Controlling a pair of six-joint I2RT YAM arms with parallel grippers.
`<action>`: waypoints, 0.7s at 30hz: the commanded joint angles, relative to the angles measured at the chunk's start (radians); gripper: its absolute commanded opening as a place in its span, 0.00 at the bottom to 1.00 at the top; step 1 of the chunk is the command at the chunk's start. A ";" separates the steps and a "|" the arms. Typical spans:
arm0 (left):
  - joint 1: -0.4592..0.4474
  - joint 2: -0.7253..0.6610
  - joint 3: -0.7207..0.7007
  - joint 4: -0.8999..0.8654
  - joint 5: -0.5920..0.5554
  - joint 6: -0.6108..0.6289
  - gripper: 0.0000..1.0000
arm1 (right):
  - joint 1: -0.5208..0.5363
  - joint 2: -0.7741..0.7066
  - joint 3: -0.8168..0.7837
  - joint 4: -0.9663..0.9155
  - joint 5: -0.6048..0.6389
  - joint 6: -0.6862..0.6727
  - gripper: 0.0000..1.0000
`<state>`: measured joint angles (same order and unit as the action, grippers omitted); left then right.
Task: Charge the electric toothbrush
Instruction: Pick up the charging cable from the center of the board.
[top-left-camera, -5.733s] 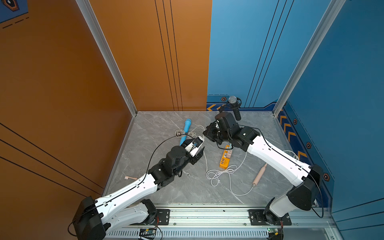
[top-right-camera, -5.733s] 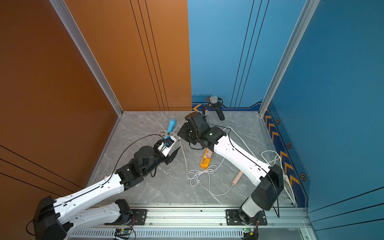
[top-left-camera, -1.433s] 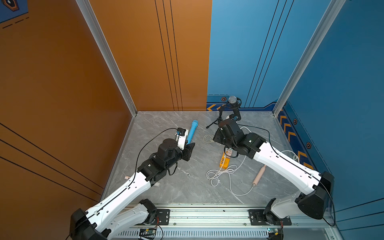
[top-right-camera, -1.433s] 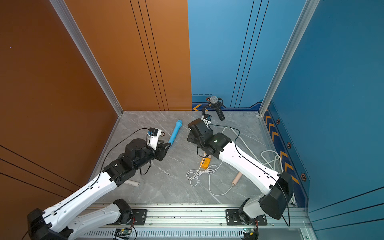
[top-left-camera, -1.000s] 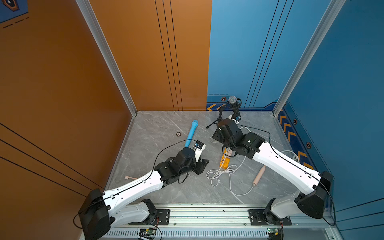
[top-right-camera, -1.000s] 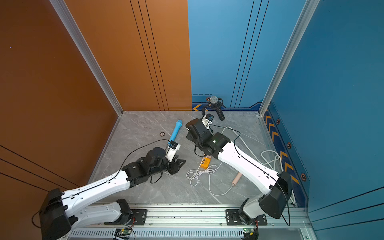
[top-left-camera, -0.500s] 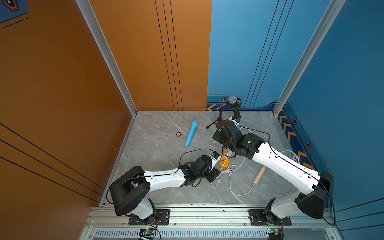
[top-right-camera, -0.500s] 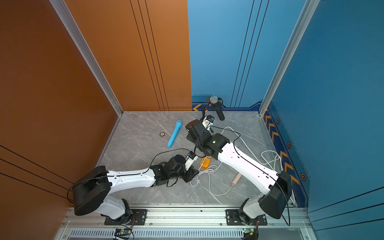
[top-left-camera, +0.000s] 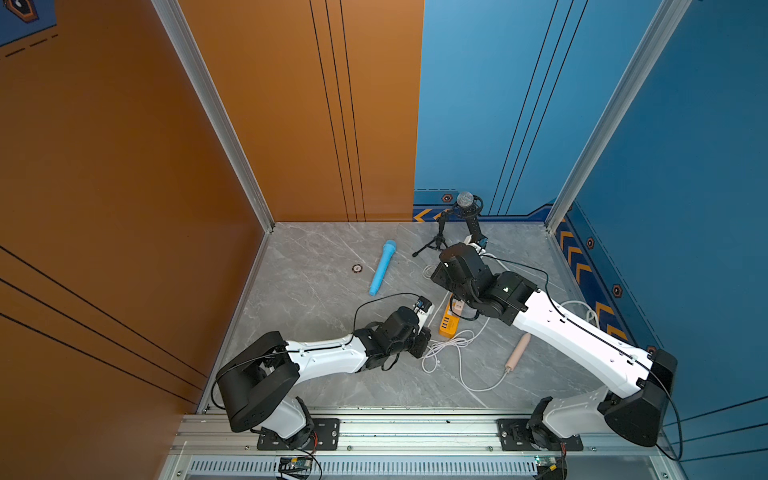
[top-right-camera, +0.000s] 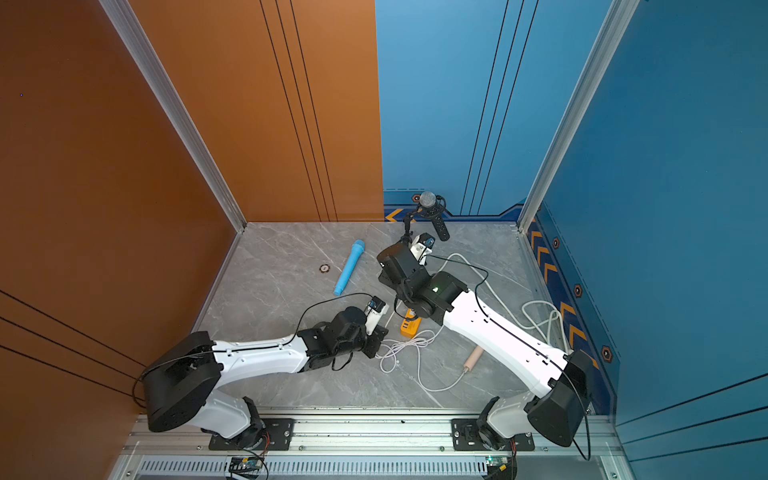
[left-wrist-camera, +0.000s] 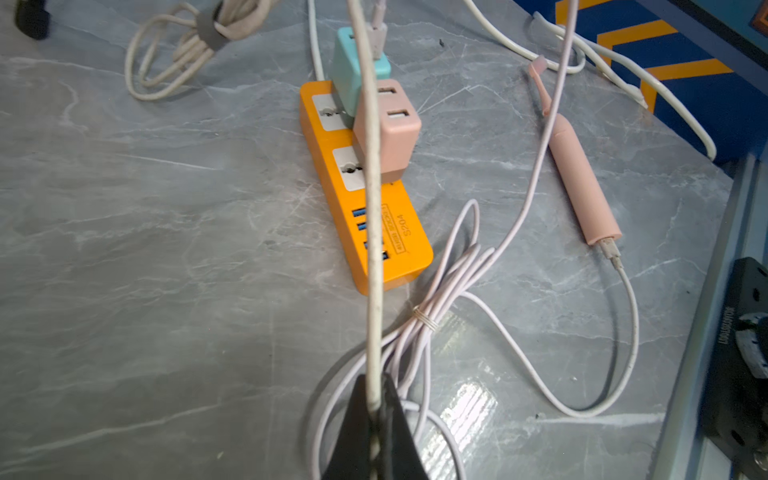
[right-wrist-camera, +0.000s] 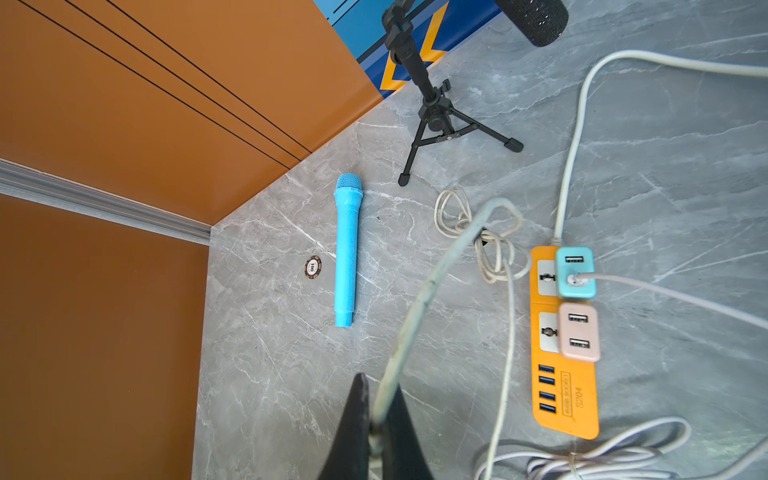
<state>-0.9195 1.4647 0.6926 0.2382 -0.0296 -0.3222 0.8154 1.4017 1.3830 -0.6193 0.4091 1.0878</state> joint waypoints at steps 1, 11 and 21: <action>0.052 -0.097 -0.047 0.009 -0.046 -0.075 0.00 | -0.005 -0.042 -0.047 -0.076 0.087 -0.045 0.00; 0.154 -0.237 -0.070 -0.053 0.031 -0.177 0.00 | -0.003 0.054 -0.159 -0.089 0.290 -0.039 0.00; 0.179 -0.293 -0.073 -0.125 0.037 -0.181 0.00 | 0.013 0.225 -0.163 -0.084 0.436 0.016 0.00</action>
<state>-0.7521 1.1835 0.6334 0.1513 -0.0139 -0.4915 0.8188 1.5993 1.2179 -0.6735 0.7544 1.0824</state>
